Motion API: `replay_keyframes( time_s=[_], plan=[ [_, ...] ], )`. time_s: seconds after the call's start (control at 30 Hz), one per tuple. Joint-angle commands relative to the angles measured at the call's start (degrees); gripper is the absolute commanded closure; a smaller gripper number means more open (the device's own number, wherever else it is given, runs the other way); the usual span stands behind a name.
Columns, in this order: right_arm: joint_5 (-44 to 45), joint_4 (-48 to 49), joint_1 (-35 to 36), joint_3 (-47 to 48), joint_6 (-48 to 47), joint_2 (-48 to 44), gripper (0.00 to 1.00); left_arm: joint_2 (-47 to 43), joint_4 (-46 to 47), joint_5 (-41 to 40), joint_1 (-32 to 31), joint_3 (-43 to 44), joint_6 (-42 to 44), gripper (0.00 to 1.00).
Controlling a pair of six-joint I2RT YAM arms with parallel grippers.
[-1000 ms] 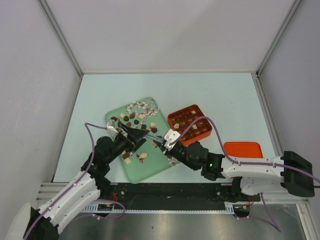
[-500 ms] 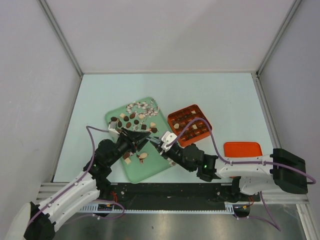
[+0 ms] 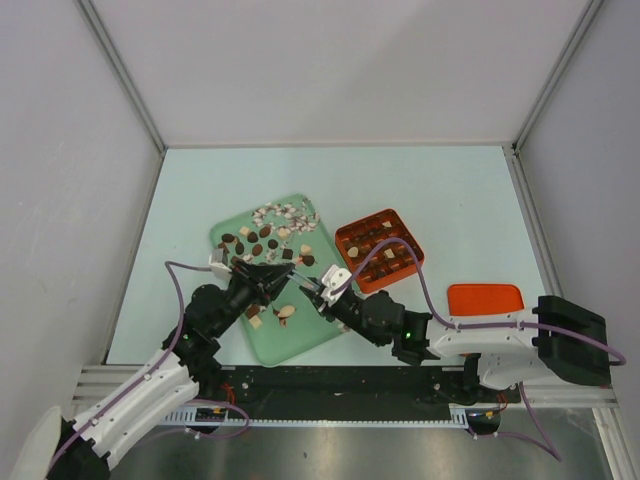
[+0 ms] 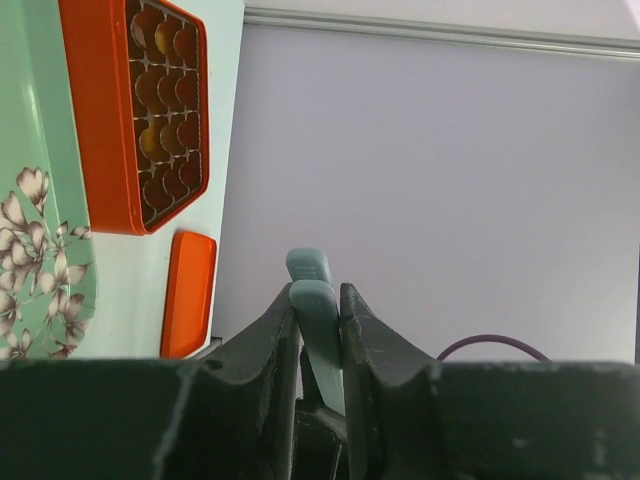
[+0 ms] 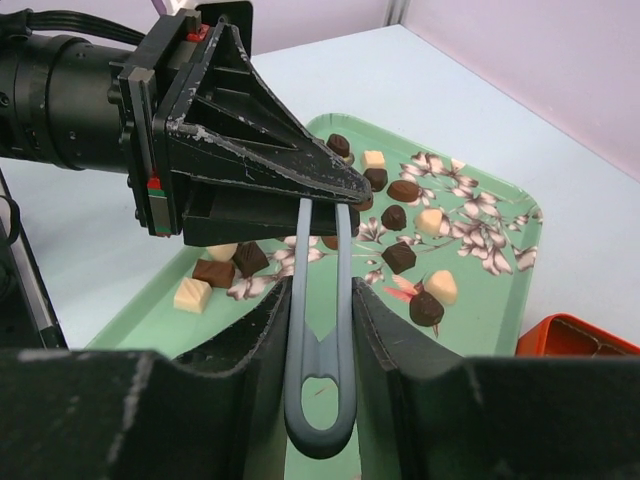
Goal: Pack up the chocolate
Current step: Adjust the clamp.
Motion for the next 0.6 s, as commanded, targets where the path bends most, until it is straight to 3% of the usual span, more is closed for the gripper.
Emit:
replay_keyframes(
  time_s=[0.0, 0.13, 0.57],
  plan=[
    [1.2, 3.3, 0.5, 0.2, 2.0, 0.1, 0.67, -0.4, -1.1, -0.8, -0.6, 0.8, 0.4, 0.94],
    [1.5, 3.1, 0.4, 0.3, 1.3, 0.1, 0.58, -0.2, -2.8, -1.3, -0.9, 1.8, 0.4, 0.97],
    [1.0, 3.5, 0.2, 0.9, 0.0, 2.9, 0.57, 0.8, -3.0, -1.5, -1.7, 3.2, 0.0, 0.99]
  ],
)
